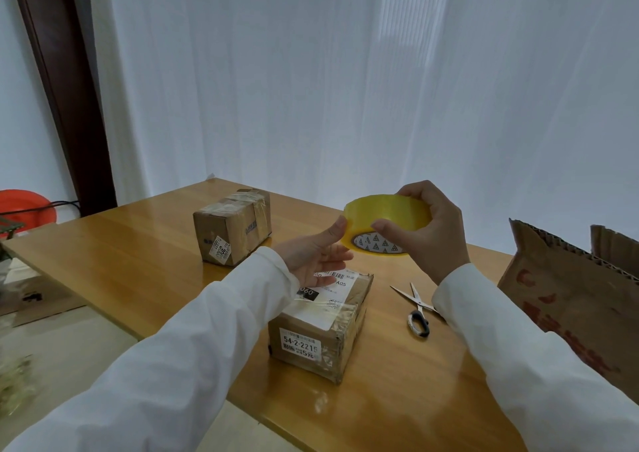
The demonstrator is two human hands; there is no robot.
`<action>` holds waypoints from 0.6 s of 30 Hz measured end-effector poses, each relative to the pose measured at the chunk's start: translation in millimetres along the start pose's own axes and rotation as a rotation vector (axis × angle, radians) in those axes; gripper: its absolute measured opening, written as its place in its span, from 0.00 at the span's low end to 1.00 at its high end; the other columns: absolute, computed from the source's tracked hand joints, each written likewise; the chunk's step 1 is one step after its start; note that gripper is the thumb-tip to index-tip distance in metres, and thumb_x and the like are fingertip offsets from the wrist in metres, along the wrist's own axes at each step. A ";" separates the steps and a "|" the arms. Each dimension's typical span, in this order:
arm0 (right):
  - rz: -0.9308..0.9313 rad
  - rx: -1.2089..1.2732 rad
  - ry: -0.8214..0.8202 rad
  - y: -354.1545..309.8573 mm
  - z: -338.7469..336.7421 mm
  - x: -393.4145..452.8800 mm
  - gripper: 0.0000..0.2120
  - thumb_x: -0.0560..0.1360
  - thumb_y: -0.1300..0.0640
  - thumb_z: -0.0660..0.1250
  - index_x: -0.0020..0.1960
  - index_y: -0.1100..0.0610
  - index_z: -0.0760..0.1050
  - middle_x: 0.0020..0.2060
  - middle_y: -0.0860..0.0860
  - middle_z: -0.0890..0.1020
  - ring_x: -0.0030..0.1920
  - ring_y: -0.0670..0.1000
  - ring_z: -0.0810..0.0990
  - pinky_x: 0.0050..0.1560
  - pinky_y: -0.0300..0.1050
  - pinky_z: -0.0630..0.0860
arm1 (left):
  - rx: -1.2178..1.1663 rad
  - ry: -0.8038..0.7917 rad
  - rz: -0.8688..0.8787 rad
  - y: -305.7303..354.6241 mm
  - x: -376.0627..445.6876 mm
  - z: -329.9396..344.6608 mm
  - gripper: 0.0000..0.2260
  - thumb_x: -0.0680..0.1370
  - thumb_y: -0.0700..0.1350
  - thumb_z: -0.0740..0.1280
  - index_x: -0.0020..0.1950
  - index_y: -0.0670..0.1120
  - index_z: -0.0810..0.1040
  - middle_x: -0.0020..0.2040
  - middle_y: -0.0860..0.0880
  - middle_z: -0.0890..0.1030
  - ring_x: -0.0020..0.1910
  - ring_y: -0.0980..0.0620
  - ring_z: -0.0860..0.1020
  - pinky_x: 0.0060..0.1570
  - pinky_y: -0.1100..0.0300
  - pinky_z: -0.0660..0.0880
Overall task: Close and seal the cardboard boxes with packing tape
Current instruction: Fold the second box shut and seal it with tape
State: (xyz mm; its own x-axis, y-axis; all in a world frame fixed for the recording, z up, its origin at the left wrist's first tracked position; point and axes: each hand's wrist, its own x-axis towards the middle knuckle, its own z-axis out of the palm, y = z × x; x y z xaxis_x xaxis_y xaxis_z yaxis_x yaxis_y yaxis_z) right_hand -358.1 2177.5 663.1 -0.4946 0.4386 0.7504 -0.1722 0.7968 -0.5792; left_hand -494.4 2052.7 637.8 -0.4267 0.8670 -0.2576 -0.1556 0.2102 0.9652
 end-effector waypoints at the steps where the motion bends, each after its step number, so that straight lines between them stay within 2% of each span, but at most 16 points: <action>1: -0.011 0.003 0.003 -1.8 -0.3 0.4 0.20 0.56 0.33 0.69 0.43 0.41 0.69 0.40 0.37 0.75 0.42 0.32 0.74 0.36 0.25 0.70 | -0.023 -0.029 -0.005 -0.7 0.9 -1.0 0.47 0.34 0.71 0.74 0.46 0.46 0.78 0.51 0.50 0.81 0.55 0.52 0.76 0.53 0.57 0.73; 4: -0.044 -0.007 0.001 -8.2 -0.8 3.8 0.21 0.56 0.33 0.69 0.43 0.39 0.69 0.41 0.36 0.75 0.44 0.33 0.74 0.38 0.26 0.71 | -0.120 -0.113 0.015 -0.8 0.8 -0.8 0.38 0.36 0.68 0.76 0.38 0.47 0.80 0.47 0.51 0.83 0.55 0.52 0.76 0.53 0.55 0.72; 7: -0.028 -0.032 -0.001 -8.8 0.3 7.3 0.22 0.55 0.32 0.68 0.44 0.40 0.69 0.42 0.35 0.75 0.44 0.37 0.75 0.40 0.32 0.72 | -0.170 -0.085 0.047 2.5 -0.5 2.0 0.32 0.35 0.66 0.78 0.31 0.50 0.82 0.42 0.53 0.84 0.54 0.53 0.76 0.50 0.54 0.70; 12: -0.008 -0.012 0.002 -6.2 1.5 4.4 0.22 0.55 0.32 0.69 0.43 0.41 0.70 0.41 0.37 0.75 0.43 0.37 0.75 0.39 0.32 0.71 | -0.100 -0.074 0.020 1.0 -0.6 0.5 0.51 0.37 0.70 0.75 0.55 0.47 0.79 0.52 0.52 0.83 0.56 0.54 0.77 0.52 0.55 0.73; 13: -0.011 -0.020 -0.005 -6.8 1.2 4.3 0.22 0.55 0.32 0.69 0.44 0.41 0.70 0.41 0.36 0.75 0.44 0.38 0.75 0.40 0.33 0.71 | -0.085 -0.066 0.013 0.6 -1.4 0.0 0.51 0.38 0.71 0.75 0.56 0.46 0.79 0.53 0.52 0.83 0.55 0.54 0.78 0.52 0.55 0.73; 15: -0.022 -0.060 -0.028 -7.5 0.0 4.9 0.23 0.55 0.32 0.68 0.45 0.42 0.70 0.42 0.35 0.75 0.44 0.39 0.74 0.40 0.34 0.71 | -0.056 -0.023 0.004 1.7 -3.6 -0.4 0.43 0.48 0.73 0.71 0.54 0.47 0.80 0.54 0.51 0.83 0.55 0.54 0.78 0.53 0.57 0.72; 17: -0.029 -0.092 -0.043 -6.5 -0.8 5.0 0.25 0.55 0.31 0.68 0.46 0.42 0.70 0.42 0.35 0.74 0.44 0.39 0.74 0.41 0.35 0.71 | -0.033 0.024 -0.003 3.0 -3.9 -1.2 0.33 0.59 0.69 0.65 0.54 0.46 0.80 0.57 0.50 0.82 0.57 0.52 0.76 0.56 0.56 0.69; 18: -0.030 -0.095 -0.041 -5.9 -0.8 4.6 0.25 0.55 0.31 0.68 0.46 0.42 0.70 0.42 0.35 0.74 0.44 0.39 0.74 0.41 0.36 0.72 | -0.018 0.033 -0.008 3.8 -5.0 -1.3 0.31 0.61 0.67 0.64 0.54 0.46 0.79 0.58 0.49 0.81 0.58 0.52 0.76 0.58 0.56 0.69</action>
State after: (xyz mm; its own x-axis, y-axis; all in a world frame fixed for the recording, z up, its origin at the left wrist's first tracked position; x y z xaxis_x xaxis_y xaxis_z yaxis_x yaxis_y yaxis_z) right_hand -358.6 2175.2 670.2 -0.5254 0.3980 0.7520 -0.1068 0.8460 -0.5223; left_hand -494.1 2048.6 642.7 -0.4544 0.8498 -0.2672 -0.1754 0.2087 0.9621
